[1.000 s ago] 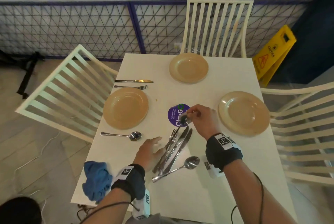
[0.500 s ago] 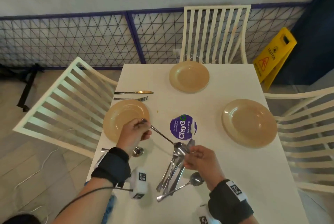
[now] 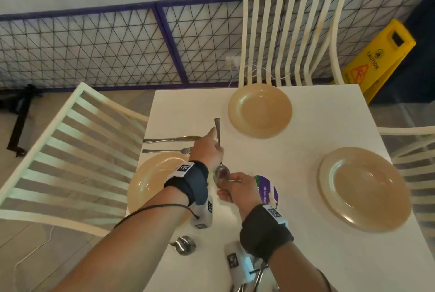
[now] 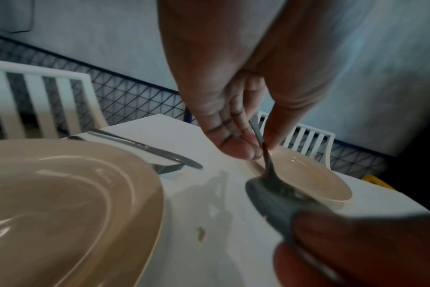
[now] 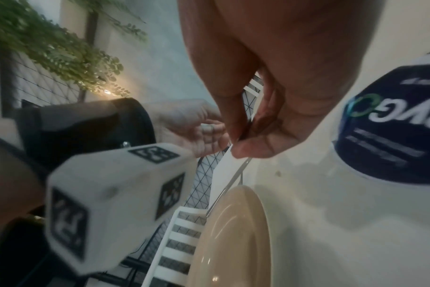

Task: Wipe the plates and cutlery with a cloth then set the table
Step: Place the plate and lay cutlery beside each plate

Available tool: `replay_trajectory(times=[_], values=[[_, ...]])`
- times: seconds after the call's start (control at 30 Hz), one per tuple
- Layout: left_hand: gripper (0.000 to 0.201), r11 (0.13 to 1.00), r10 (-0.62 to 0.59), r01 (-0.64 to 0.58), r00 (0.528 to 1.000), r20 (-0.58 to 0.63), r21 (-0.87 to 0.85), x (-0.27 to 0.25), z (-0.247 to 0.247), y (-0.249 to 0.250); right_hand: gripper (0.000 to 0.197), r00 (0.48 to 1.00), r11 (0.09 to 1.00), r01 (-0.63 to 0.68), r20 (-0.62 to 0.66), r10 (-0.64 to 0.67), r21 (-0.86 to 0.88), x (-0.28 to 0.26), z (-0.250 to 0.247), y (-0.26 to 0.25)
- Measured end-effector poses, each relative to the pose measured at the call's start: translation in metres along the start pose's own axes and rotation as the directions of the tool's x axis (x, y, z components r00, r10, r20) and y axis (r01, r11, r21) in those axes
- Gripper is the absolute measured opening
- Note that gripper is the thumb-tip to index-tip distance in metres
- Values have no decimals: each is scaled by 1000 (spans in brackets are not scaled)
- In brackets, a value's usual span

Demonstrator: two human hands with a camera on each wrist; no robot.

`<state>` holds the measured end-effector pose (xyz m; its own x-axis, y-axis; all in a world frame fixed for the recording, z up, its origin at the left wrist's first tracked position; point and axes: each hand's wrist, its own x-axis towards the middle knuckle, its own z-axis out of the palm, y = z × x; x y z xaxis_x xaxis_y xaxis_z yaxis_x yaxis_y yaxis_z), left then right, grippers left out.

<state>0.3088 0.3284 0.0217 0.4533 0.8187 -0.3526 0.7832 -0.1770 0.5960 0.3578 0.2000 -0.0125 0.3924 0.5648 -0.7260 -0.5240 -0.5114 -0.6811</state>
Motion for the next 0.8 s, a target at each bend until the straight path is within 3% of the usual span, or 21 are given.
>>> replay_trajectory(times=[0.33, 0.6, 0.8], values=[[66, 976, -41, 20, 995, 93, 216, 133, 3, -10, 22, 997, 996, 29, -75, -36, -88, 126, 40, -53], [55, 931, 14, -57, 993, 119, 362, 196, 14, -15, 6, 989, 967, 100, -81, -122, -234, 170, 59, -69], [61, 916, 22, -67, 993, 116, 396, 219, 18, -13, 8, 995, 982, 72, -62, -83, -173, 185, 62, -75]])
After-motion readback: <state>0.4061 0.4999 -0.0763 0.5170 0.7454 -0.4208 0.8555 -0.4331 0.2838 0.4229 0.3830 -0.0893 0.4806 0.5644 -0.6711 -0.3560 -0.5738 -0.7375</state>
